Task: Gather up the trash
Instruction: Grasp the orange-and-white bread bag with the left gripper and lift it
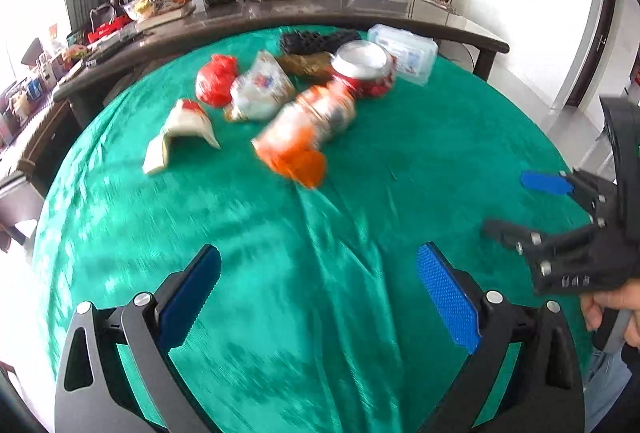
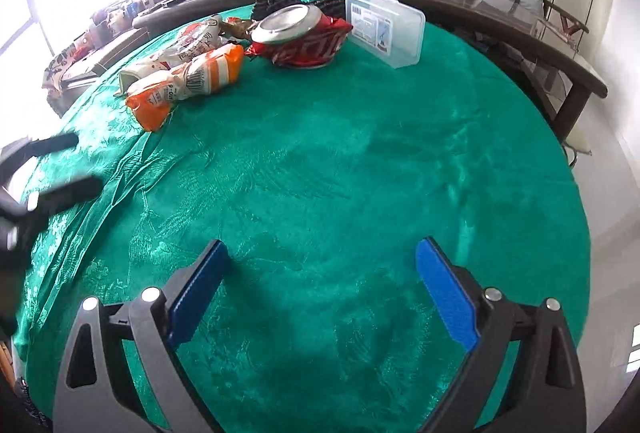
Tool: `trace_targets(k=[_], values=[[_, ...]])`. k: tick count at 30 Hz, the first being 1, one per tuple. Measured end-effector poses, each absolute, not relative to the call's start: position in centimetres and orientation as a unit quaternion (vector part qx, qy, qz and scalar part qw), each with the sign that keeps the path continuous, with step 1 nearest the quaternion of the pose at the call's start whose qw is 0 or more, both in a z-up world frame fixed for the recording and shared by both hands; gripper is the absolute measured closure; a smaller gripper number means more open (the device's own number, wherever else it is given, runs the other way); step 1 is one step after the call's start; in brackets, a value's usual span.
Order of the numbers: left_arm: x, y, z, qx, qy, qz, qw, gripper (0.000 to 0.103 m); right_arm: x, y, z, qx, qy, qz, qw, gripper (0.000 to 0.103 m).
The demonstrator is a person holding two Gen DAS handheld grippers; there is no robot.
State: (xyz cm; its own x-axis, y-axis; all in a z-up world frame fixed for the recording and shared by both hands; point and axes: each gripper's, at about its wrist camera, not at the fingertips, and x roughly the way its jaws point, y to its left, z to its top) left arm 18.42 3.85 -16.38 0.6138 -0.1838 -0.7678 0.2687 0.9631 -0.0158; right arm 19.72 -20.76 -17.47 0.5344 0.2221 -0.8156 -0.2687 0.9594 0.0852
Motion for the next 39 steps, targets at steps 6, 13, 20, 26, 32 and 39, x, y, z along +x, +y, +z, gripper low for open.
trace_targets(k=[6, 13, 20, 26, 32, 39], values=[[25.5, 4.6, -16.5, 0.054, 0.434, -0.163, 0.885, 0.005, 20.1, -20.5, -17.8, -0.027, 0.468, 0.137, 0.873, 0.005], [29.2, 3.3, -17.6, 0.069, 0.458, -0.194, 0.865, 0.012, 20.2, -20.5, -17.8, -0.027, 0.468, 0.137, 0.873, 0.005], [28.6, 2.2, -17.9, 0.076, 0.475, -0.188, 0.856, 0.059, 20.2, -20.5, -17.8, -0.027, 0.468, 0.137, 0.873, 0.005], [23.5, 3.0, -16.3, 0.003, 0.482, -0.143, 0.864, 0.058, 20.2, -20.5, -17.8, -0.027, 0.468, 0.137, 0.873, 0.005], [20.0, 2.6, -17.3, -0.003, 0.478, -0.141, 0.867, 0.039, 20.3, -20.7, -17.7, -0.021, 0.466, 0.138, 0.874, 0.005], [20.3, 1.7, -18.7, 0.061, 0.453, -0.148, 0.877, 0.019, 23.4, -24.1, -16.1, -0.020, 0.450, 0.107, 0.886, 0.005]])
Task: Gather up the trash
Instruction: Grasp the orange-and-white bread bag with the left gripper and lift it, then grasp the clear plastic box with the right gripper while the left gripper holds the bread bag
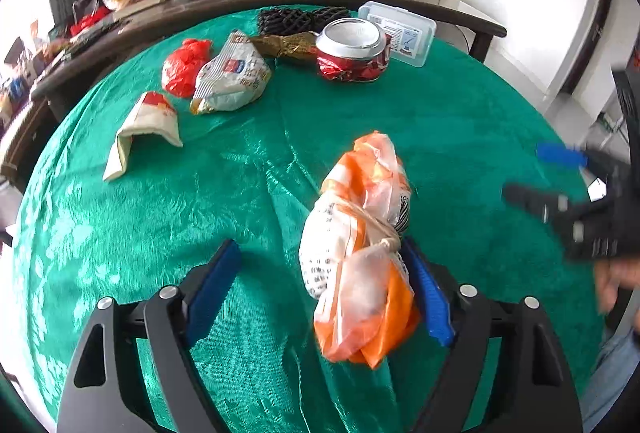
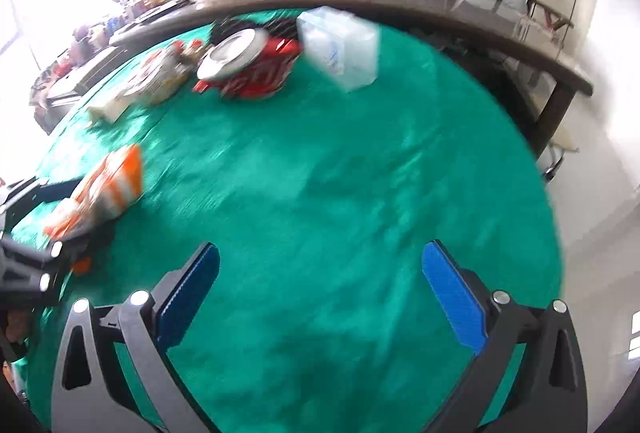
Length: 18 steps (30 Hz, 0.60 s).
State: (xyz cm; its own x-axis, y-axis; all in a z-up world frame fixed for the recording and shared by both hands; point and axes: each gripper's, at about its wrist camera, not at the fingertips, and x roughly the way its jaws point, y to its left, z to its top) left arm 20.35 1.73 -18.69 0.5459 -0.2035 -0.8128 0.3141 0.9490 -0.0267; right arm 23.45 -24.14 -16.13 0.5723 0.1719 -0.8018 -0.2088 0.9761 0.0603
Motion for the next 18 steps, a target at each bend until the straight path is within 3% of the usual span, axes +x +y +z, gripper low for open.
trace_targets(k=[7, 14, 16, 17, 18], values=[[20.7, 1.1, -19.3, 0.083, 0.454, -0.161, 0.872, 0.006, 32.8, -24.9, -14.1, -0.076, 0.434, 0.100, 0.892, 0.005], [20.9, 0.9, -19.4, 0.087, 0.455, -0.161, 0.871, 0.005, 39.2, -22.7, -14.8, -0.130, 0.441, 0.112, 0.881, 0.007], [20.9, 0.9, -19.5, 0.087, 0.455, -0.161, 0.871, 0.004, 40.1, -22.5, -15.0, -0.133, 0.443, 0.111, 0.880, 0.014], [20.9, 0.9, -19.5, 0.087, 0.455, -0.161, 0.871, 0.004, 40.3, -22.4, -15.0, -0.132, 0.445, 0.112, 0.879, 0.027], [20.9, 0.9, -19.5, 0.087, 0.455, -0.161, 0.871, 0.004, 40.5, -22.4, -15.0, -0.128, 0.442, 0.116, 0.880, 0.048]])
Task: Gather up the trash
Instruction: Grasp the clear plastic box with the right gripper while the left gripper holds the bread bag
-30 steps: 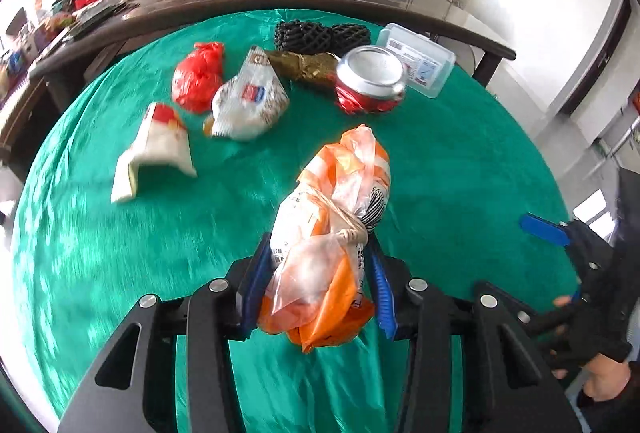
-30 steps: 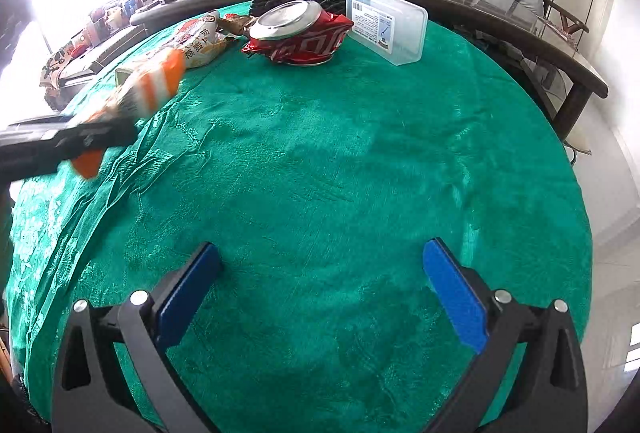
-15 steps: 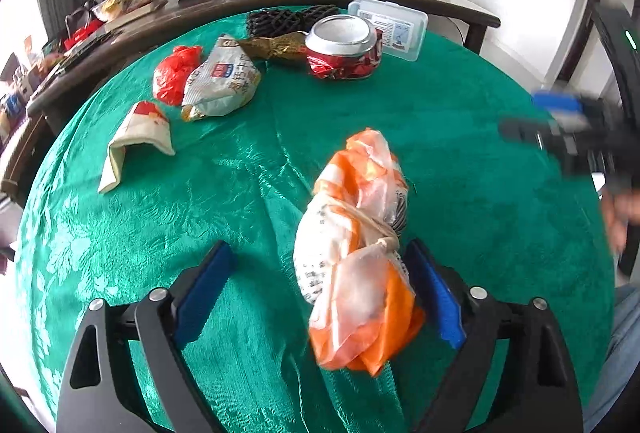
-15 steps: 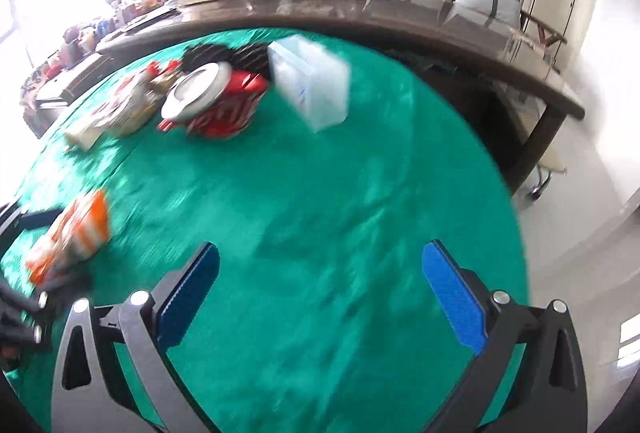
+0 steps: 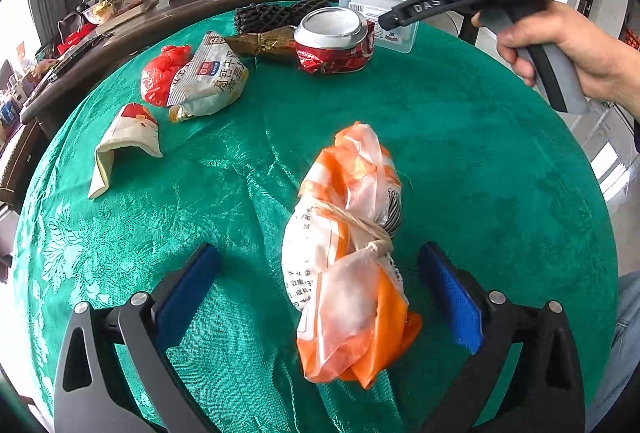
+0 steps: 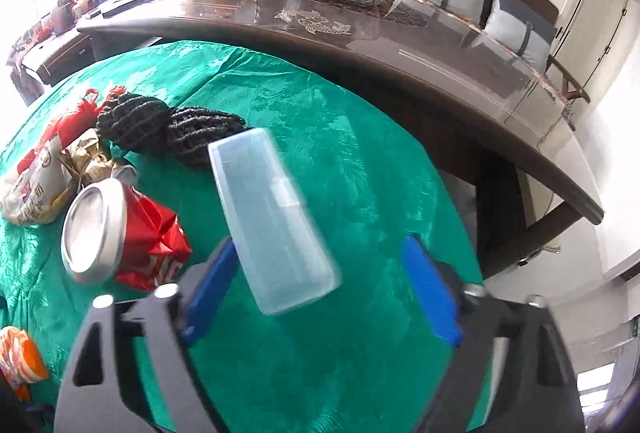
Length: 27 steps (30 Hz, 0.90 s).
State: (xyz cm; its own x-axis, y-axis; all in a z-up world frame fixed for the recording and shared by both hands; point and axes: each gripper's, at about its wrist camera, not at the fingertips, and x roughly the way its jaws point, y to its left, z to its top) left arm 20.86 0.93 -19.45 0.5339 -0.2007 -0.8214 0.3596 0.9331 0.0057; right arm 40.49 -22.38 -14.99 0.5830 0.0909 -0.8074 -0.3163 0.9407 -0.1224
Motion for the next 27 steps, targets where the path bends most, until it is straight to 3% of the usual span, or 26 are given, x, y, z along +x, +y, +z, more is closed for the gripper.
trace_targets(k=[3, 6, 13, 19, 25, 27], values=[[20.9, 0.9, -19.5, 0.087, 0.455, -0.161, 0.871, 0.004, 40.1, -22.7, -14.5, -0.103, 0.445, 0.130, 0.880, 0.061], [20.9, 0.9, -19.5, 0.087, 0.455, -0.161, 0.871, 0.004, 38.5, -23.8, -13.8, -0.067, 0.449, 0.127, 0.882, 0.065], [20.9, 1.0, -19.5, 0.087, 0.455, -0.161, 0.871, 0.004, 28.8, -29.3, -13.2, 0.124, 0.483, 0.167, 0.850, 0.067], [20.9, 1.0, -19.5, 0.087, 0.455, -0.161, 0.871, 0.004, 21.4, -33.9, -16.7, 0.351, 0.510, 0.195, 0.761, 0.068], [20.9, 1.0, -19.5, 0.087, 0.455, -0.161, 0.871, 0.004, 20.0, -35.8, -16.4, 0.310, 0.494, 0.136, 0.801, 0.054], [20.9, 1.0, -19.5, 0.087, 0.455, -0.161, 0.871, 0.004, 19.4, -34.7, -15.4, 0.253, 0.484, 0.122, 0.829, 0.034]])
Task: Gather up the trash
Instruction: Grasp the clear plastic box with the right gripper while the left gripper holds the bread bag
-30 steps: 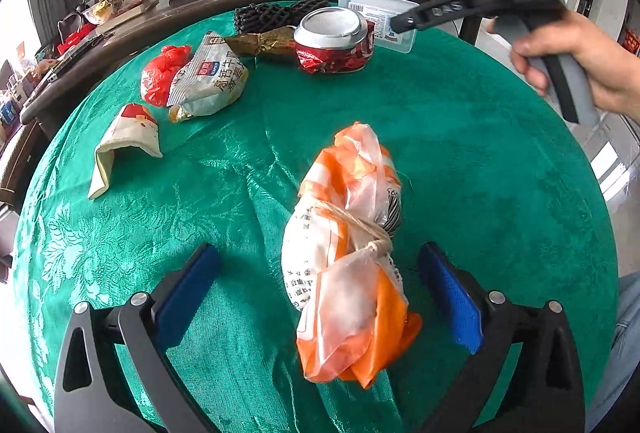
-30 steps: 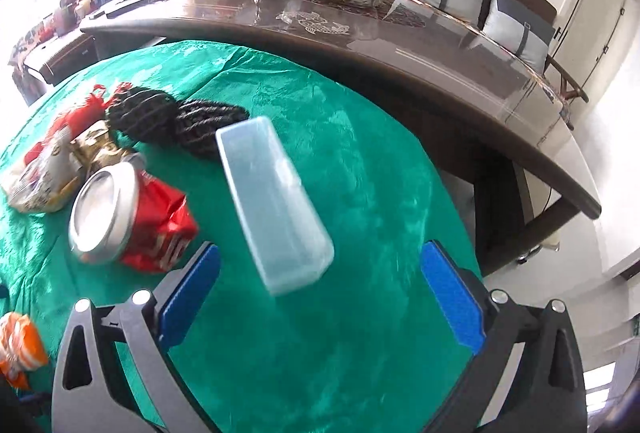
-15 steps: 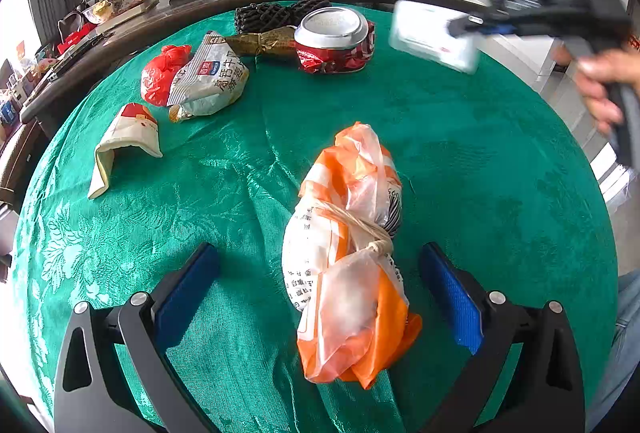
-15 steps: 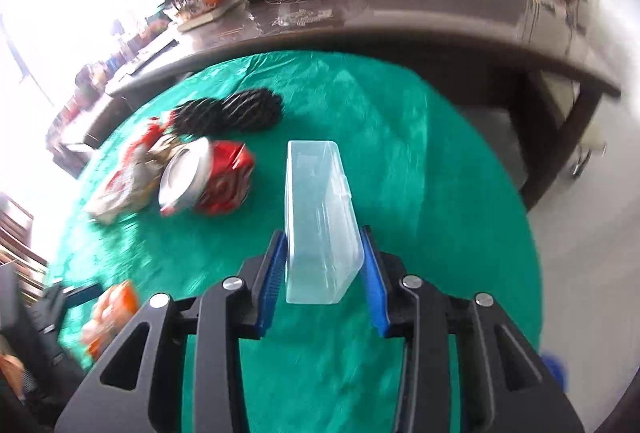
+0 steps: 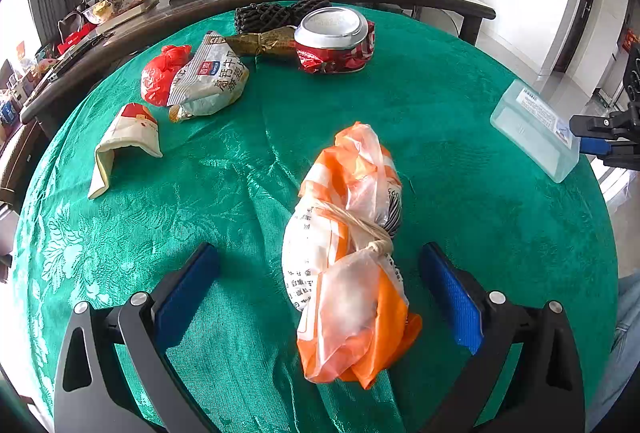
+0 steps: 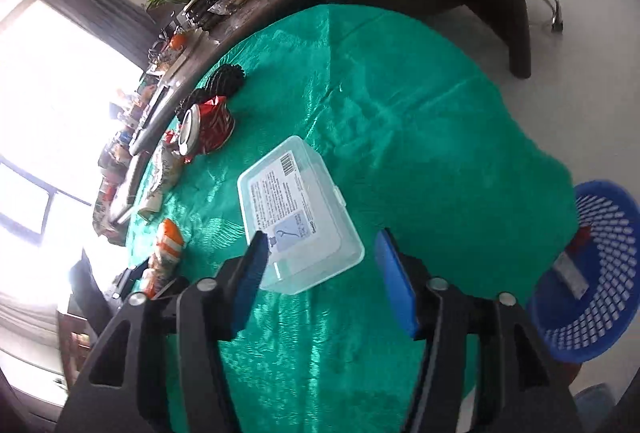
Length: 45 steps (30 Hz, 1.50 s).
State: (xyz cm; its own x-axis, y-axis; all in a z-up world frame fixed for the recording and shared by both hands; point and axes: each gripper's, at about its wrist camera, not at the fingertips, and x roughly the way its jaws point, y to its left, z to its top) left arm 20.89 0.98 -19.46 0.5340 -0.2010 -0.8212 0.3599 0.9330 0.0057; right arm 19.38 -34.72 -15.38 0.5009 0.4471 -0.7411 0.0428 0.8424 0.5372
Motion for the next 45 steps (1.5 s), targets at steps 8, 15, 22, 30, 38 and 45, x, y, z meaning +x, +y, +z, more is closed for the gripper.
trace_targets(k=[8, 15, 22, 30, 38, 45], values=[[20.9, 1.0, -19.4, 0.087, 0.455, -0.161, 0.871, 0.004, 18.5, -27.6, -15.1, 0.072, 0.458, 0.159, 0.872, 0.019], [20.9, 1.0, -19.4, 0.087, 0.455, -0.161, 0.871, 0.004, 18.1, -25.3, -16.5, 0.026, 0.478, 0.143, 0.866, 0.020], [20.9, 1.0, -19.4, 0.087, 0.456, -0.162, 0.871, 0.004, 18.2, -23.5, -17.9, 0.001, 0.468, 0.093, 0.879, 0.016], [20.7, 0.8, -18.8, 0.121, 0.463, -0.190, 0.857, 0.005, 19.7, -25.7, -15.3, 0.019, 0.498, 0.094, 0.862, 0.016], [20.9, -0.2, -17.0, 0.145, 0.467, -0.193, 0.850, 0.014, 24.6, -24.6, -14.2, -0.007, 0.563, 0.081, 0.822, 0.016], [22.0, -0.3, -17.2, 0.138, 0.489, -0.184, 0.841, 0.040, 26.6, -23.9, -15.1, 0.003, 0.593, 0.064, 0.803, 0.024]])
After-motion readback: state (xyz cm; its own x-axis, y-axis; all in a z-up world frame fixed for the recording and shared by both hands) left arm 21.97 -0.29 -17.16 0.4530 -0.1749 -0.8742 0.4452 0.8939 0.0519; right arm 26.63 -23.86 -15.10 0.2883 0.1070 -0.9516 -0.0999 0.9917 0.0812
